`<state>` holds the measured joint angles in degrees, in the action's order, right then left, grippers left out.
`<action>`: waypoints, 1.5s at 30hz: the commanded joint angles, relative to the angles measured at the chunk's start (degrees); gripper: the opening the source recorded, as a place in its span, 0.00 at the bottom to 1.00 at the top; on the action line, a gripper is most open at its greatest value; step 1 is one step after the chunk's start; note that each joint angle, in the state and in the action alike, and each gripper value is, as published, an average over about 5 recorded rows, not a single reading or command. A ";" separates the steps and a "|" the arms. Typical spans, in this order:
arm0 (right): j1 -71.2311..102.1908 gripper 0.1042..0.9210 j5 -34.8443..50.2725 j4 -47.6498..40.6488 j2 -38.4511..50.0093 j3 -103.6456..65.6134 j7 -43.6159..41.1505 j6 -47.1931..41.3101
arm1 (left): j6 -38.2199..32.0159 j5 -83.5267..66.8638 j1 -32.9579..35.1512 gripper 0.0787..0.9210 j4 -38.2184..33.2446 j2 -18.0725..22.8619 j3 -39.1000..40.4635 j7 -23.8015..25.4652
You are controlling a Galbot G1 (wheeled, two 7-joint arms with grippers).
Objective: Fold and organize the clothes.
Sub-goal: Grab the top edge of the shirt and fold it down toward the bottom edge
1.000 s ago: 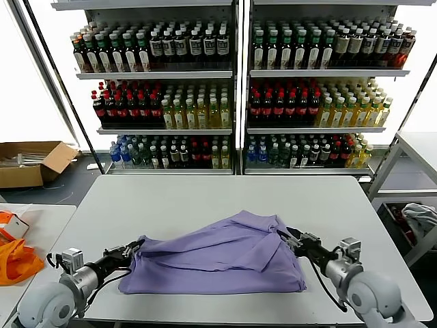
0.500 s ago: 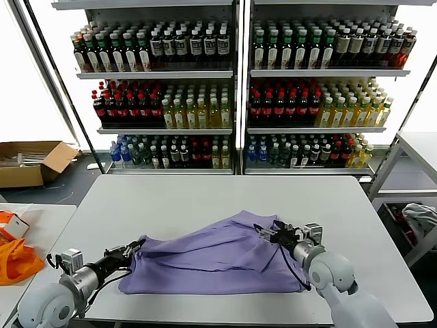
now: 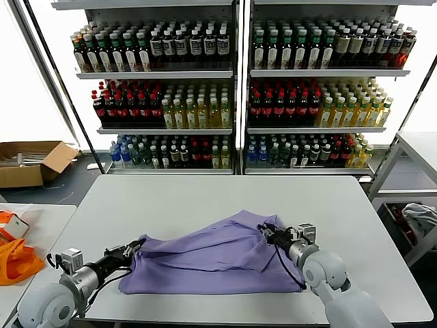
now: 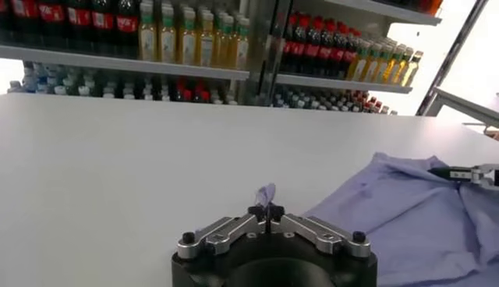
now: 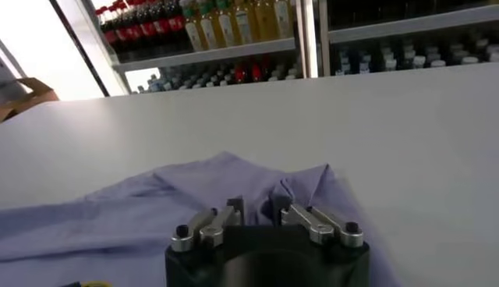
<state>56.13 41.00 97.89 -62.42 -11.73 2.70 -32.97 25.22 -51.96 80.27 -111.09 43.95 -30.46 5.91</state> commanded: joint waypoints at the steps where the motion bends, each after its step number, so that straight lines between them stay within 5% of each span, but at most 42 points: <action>1: 0.25 0.04 0.05 -0.33 -0.05 0.04 0.45 -0.11 | -0.03 0.03 0.08 0.02 0.05 0.07 -0.16 0.05; 22: 4.82 0.00 4.78 8.68 2.09 -5.43 -0.82 0.49 | 0.00 -0.25 -0.32 0.02 -0.61 -0.09 -0.47 0.10; 45: 26.26 0.00 9.60 30.96 6.77 -18.49 0.40 -0.11 | 0.54 -2.32 4.06 0.02 -4.08 -1.84 -4.38 -0.11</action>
<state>71.56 49.62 120.39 -56.60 -24.82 3.01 -33.02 25.38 -53.53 81.32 -112.83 42.69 -33.31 6.04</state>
